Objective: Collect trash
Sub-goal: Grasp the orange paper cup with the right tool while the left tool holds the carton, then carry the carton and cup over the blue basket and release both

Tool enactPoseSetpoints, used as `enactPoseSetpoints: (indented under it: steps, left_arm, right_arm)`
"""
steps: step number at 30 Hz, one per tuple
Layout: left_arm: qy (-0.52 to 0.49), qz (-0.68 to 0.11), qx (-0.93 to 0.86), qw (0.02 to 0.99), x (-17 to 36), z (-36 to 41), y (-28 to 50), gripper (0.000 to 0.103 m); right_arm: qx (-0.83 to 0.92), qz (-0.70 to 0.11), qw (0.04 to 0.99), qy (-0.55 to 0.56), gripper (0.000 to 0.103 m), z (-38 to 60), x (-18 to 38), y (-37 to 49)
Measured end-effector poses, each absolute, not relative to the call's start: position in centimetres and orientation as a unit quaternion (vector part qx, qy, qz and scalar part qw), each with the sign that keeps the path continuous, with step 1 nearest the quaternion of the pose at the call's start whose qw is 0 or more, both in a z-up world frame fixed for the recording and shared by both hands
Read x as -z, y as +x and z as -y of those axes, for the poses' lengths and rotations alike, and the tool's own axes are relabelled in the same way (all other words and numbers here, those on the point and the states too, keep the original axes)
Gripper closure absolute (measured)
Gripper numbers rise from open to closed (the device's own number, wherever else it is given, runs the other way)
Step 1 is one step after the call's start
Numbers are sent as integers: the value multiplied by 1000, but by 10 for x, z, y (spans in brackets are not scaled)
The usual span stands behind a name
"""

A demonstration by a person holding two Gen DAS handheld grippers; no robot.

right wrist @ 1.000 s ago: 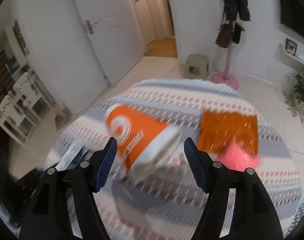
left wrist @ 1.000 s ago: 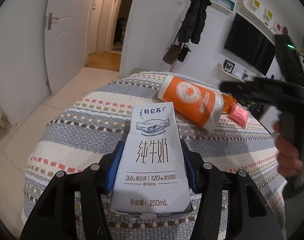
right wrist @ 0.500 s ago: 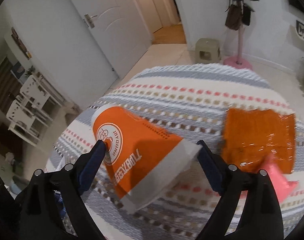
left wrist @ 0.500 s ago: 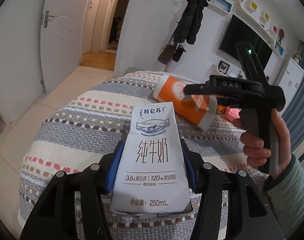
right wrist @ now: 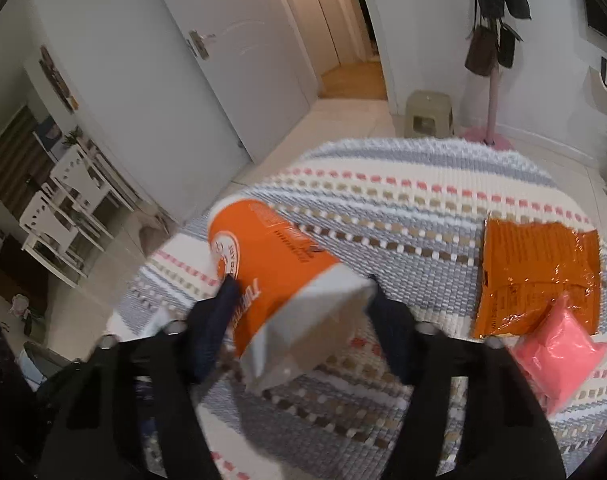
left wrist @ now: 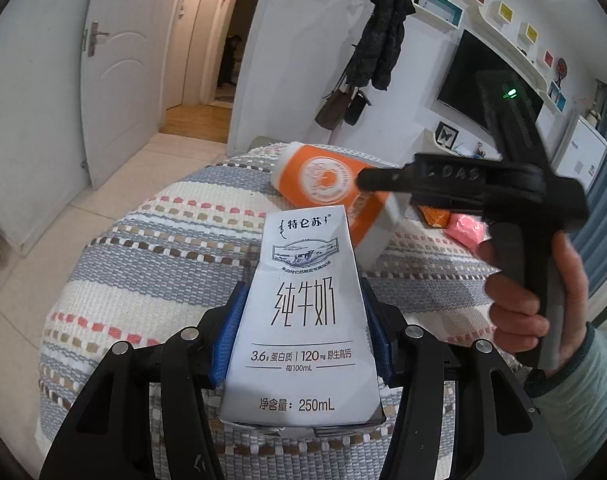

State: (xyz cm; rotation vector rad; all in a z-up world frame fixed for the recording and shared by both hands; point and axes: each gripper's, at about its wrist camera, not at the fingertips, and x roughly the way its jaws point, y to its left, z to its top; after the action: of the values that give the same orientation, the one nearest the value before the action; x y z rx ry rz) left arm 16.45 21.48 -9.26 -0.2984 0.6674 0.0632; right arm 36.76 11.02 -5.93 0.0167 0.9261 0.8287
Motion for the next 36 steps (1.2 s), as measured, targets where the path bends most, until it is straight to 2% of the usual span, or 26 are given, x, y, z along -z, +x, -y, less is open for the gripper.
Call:
enactPoseSetpoints:
  steps: [3, 6, 11, 14, 20, 27, 33, 36]
  left_arm:
    - [-146, -326, -31, 933, 93, -215, 164, 51]
    - [-150, -324, -31, 934, 93, -216, 163, 51]
    - [-161, -319, -31, 933, 94, -220, 160, 51]
    - [-164, -318, -31, 933, 94, -222, 161, 51]
    - [-168, -318, -30, 933, 95, -224, 158, 51]
    - [-162, -321, -26, 933, 95, -222, 160, 52]
    - [-150, -324, -28, 934, 93, -219, 162, 52]
    - [-153, -326, -20, 933, 89, -220, 162, 52]
  right_arm:
    - [-395, -425, 814, 10, 63, -108, 47, 361]
    - [-387, -414, 824, -11, 65, -111, 40, 352]
    - [-367, -385, 844, -72, 65, -127, 30, 328]
    - [-374, -375, 843, -98, 62, -139, 28, 317]
    - [-397, -421, 813, -64, 57, -153, 45, 330]
    - [-405, -474, 782, -6, 57, -155, 64, 350]
    - [-405, -476, 780, 21, 62, -140, 64, 349]
    - [-399, -452, 798, 28, 63, -122, 50, 340]
